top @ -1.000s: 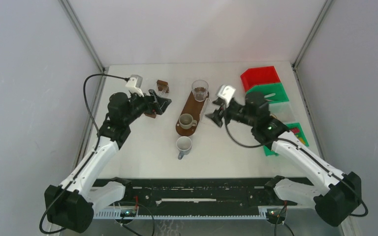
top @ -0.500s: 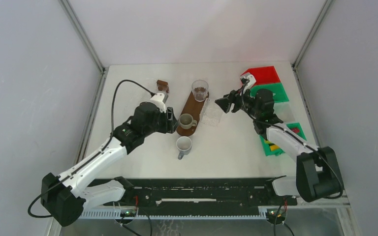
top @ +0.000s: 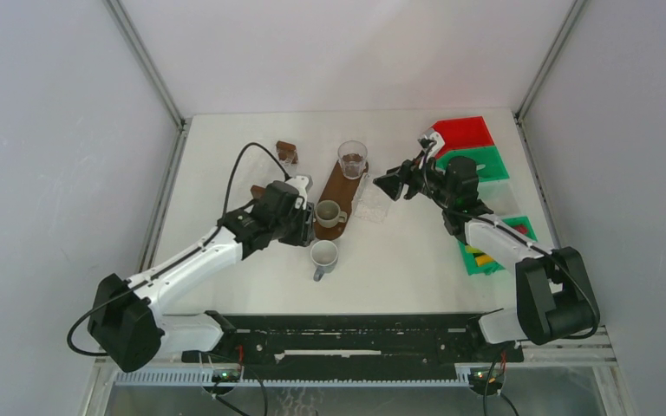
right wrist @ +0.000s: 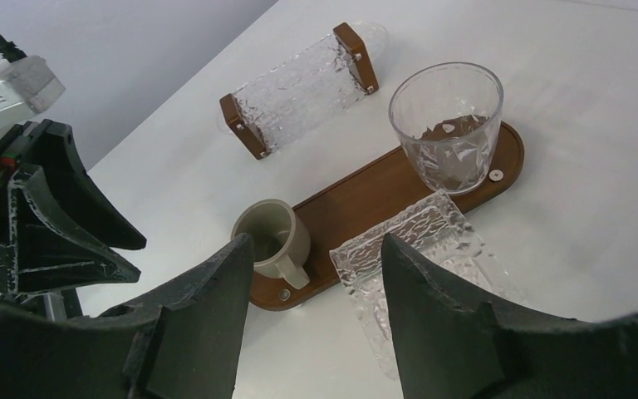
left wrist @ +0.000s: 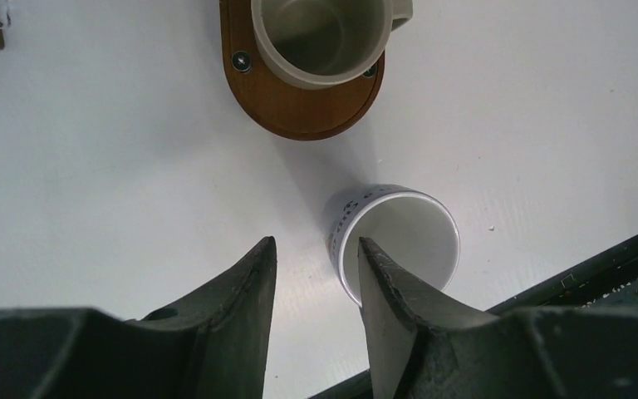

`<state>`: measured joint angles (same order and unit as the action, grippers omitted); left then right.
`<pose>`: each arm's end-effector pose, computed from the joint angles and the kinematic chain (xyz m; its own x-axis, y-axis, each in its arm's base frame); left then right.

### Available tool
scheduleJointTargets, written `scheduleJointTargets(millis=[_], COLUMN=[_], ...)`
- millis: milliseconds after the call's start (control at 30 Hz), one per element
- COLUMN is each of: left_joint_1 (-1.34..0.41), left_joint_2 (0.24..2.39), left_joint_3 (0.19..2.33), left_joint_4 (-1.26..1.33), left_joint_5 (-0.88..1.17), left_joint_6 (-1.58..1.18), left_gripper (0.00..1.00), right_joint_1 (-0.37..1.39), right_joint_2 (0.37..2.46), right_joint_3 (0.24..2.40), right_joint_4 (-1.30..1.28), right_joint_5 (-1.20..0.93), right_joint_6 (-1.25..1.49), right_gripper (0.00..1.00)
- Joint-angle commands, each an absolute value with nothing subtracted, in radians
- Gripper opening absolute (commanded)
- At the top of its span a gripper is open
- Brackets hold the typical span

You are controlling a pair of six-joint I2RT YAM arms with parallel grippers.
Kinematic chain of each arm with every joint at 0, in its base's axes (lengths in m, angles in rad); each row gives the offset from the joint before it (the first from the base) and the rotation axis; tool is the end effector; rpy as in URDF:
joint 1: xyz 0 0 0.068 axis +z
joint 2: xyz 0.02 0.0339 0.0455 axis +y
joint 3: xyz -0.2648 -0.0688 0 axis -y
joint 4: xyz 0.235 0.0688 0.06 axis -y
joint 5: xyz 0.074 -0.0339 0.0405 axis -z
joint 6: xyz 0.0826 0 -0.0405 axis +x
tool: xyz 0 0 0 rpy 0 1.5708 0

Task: Prepare toiletry sets of a toothbrush and toothpaste on the tray
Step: Place the cup at the center of the board, then pick up the cup at the center of the board.

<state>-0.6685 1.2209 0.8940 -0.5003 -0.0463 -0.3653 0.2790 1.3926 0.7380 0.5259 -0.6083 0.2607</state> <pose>0.2197 -0.1687 0.2284 -0.7519 0.1391 -0.6444 0.3490 0.9133 -0.2100 0.3106 0.1381 0.2604 -0.3179 0.1290 -0.9393 -0.7130 0.6205 0.3265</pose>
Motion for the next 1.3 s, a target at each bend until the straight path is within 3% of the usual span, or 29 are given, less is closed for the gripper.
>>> scheduleJointTargets(millis=[0, 533, 667, 833, 967, 1267], left_joint_1=[-0.679, -0.705, -0.709, -0.710, -0.710, -0.712], left_joint_2=[1.259, 1.397, 1.419, 1.428, 1.424, 1.378], left_joint_3=[0.968, 1.031, 1.046, 1.054, 1.059, 1.069], left_joint_4=[-0.517, -0.590, -0.605, -0.615, -0.622, -0.629], left_joint_5=[-0.007, 0.041, 0.036, 0.039, 0.041, 0.040], left_joint_6=[-0.341, -0.319, -0.316, -0.313, -0.311, -0.310], left_gripper=[0.44, 0.38, 0.31, 0.09, 0.01, 0.00], right_joint_1=[0.276, 0.258, 0.256, 0.252, 0.249, 0.245], right_joint_2=[1.394, 1.413, 1.413, 1.415, 1.413, 1.410], right_joint_3=[0.767, 0.767, 0.767, 0.766, 0.768, 0.767], right_joint_4=[0.579, 0.577, 0.576, 0.572, 0.570, 0.563], right_joint_5=[-0.627, -0.649, -0.652, -0.657, -0.662, -0.669], right_joint_6=[0.275, 0.273, 0.271, 0.268, 0.268, 0.267], right_gripper=[0.66, 0.65, 0.65, 0.65, 0.65, 0.65])
